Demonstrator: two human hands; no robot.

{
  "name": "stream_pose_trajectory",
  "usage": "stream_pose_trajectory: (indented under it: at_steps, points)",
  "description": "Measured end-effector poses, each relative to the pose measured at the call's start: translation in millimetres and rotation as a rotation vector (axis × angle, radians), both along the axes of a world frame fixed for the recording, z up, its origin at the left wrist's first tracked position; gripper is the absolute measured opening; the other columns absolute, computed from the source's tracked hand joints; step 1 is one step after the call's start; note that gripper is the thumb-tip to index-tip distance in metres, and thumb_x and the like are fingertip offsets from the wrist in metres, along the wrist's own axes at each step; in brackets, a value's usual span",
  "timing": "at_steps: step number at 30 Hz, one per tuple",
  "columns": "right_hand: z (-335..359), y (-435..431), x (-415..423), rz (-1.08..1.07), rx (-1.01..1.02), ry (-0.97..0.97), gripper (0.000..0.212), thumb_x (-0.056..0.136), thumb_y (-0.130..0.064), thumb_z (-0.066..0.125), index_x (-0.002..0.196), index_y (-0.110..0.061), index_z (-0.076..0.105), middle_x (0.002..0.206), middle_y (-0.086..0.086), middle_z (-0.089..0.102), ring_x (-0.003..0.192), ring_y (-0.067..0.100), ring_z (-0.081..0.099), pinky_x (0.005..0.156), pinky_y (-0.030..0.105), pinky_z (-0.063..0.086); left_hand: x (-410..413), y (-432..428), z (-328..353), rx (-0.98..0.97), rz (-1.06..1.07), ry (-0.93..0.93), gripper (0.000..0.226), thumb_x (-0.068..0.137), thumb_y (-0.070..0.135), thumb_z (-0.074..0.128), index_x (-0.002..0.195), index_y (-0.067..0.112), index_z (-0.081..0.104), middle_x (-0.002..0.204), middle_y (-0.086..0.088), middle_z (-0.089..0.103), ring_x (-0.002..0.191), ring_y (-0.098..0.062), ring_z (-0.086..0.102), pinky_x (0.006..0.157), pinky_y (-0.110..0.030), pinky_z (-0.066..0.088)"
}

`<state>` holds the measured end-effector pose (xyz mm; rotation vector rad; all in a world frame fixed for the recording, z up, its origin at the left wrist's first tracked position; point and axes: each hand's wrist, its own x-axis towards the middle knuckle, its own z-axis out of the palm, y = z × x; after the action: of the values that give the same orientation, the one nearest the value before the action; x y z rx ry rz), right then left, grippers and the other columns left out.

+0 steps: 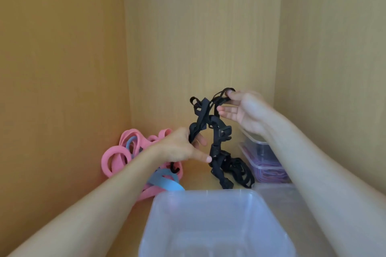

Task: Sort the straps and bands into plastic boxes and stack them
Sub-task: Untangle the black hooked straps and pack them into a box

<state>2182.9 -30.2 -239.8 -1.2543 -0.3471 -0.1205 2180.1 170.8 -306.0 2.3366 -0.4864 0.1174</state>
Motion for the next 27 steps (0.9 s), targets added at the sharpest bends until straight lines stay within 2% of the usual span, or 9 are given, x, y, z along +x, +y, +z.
stream_pose_trajectory:
  at_steps: [2, 5, 9, 11, 13, 16, 20, 23, 27]
  points:
    - [0, 1, -2, 0.008, 0.028, 0.016, 0.006, 0.103, 0.000, 0.048, 0.107, -0.002, 0.051, 0.098, 0.019, 0.063, 0.058, 0.025, 0.072, 0.056, 0.031, 0.060, 4, -11, -12, -0.004, 0.005, -0.059, 0.039, 0.071, 0.034, 0.091, 0.101, 0.021, 0.070, 0.084, 0.005, 0.063, 0.068, -0.001, 0.058, 0.059, -0.009, 0.041]
    - [1, 2, -4, 0.053, 0.083, 0.043, 0.008, 0.104, -0.001, 0.045, 0.102, -0.004, 0.052, 0.093, 0.019, 0.063, 0.058, 0.022, 0.071, 0.056, 0.028, 0.060, 6, -22, -19, -0.073, -0.009, -0.109, 0.021, 0.081, 0.028, 0.085, 0.095, 0.018, 0.073, 0.076, 0.008, 0.061, 0.058, 0.006, 0.054, 0.054, -0.006, 0.037]
    - [3, -1, -4, 0.088, 0.157, 0.077, 0.013, 0.105, -0.003, 0.042, 0.096, -0.007, 0.050, 0.095, 0.020, 0.060, 0.055, 0.019, 0.069, 0.053, 0.024, 0.057, 6, -24, -20, -0.054, -0.003, -0.107, 0.013, 0.090, 0.029, 0.076, 0.092, 0.017, 0.072, 0.094, 0.006, 0.071, 0.087, -0.007, 0.063, 0.076, -0.018, 0.046]
    - [2, -2, -2, 0.068, 0.147, 0.076, 0.010, 0.105, -0.004, 0.043, 0.100, -0.007, 0.051, 0.099, 0.020, 0.061, 0.055, 0.019, 0.069, 0.053, 0.024, 0.057, 6, -20, -20, -0.050, -0.010, -0.072, 0.010, 0.094, 0.027, 0.070, 0.090, 0.019, 0.066, 0.076, 0.020, 0.067, 0.069, 0.001, 0.060, 0.065, -0.013, 0.045]
    - [1, -2, 0, -0.007, 0.055, 0.060, 0.013, 0.105, -0.006, 0.046, 0.116, -0.005, 0.052, 0.116, 0.020, 0.058, 0.058, 0.019, 0.069, 0.054, 0.026, 0.058, 7, -16, -20, -0.039, -0.001, -0.050, 0.013, 0.098, 0.025, 0.064, 0.087, 0.020, 0.061, 0.053, 0.023, 0.056, 0.050, 0.002, 0.050, 0.048, -0.007, 0.036]
    - [0, -3, 6, -0.138, -0.114, 0.031, 0.029, 0.102, -0.009, 0.054, 0.130, -0.003, 0.051, 0.131, 0.020, 0.052, 0.056, 0.018, 0.069, 0.055, 0.028, 0.058, 9, -10, -21, 0.018, 0.045, -0.066, 0.013, 0.100, 0.024, 0.061, 0.090, 0.015, 0.061, 0.061, 0.014, 0.051, 0.049, -0.002, 0.045, 0.048, -0.011, 0.035]
    - [-4, -3, 8, -0.195, -0.244, 0.005, 0.025, 0.101, -0.014, 0.058, 0.123, -0.005, 0.054, 0.123, 0.016, 0.055, 0.054, 0.018, 0.069, 0.054, 0.028, 0.056, 9, -7, -26, 0.075, 0.020, -0.057, 0.027, 0.101, 0.019, 0.059, 0.075, 0.013, 0.057, 0.056, 0.016, 0.054, 0.048, -0.003, 0.044, 0.052, -0.013, 0.037]
    - [-11, -6, 10, -0.243, -0.381, 0.000, 0.031, 0.101, -0.018, 0.059, 0.126, -0.003, 0.049, 0.114, 0.016, 0.057, 0.059, 0.019, 0.070, 0.058, 0.029, 0.058, 10, -7, -26, 0.120, 0.018, -0.052, 0.019, 0.102, 0.021, 0.057, 0.090, 0.008, 0.065, 0.079, -0.004, 0.066, 0.061, -0.009, 0.050, 0.063, -0.022, 0.043]
    - [-17, -7, 13, -0.298, -0.606, -0.029, 0.025, 0.101, -0.021, 0.058, 0.118, -0.008, 0.045, 0.107, 0.018, 0.061, 0.050, 0.013, 0.068, 0.052, 0.026, 0.058, 10, -1, -17, 0.127, 0.031, -0.043, 0.016, 0.101, 0.024, 0.059, 0.092, 0.012, 0.066, 0.065, 0.006, 0.055, 0.043, 0.003, 0.047, 0.047, -0.009, 0.036]
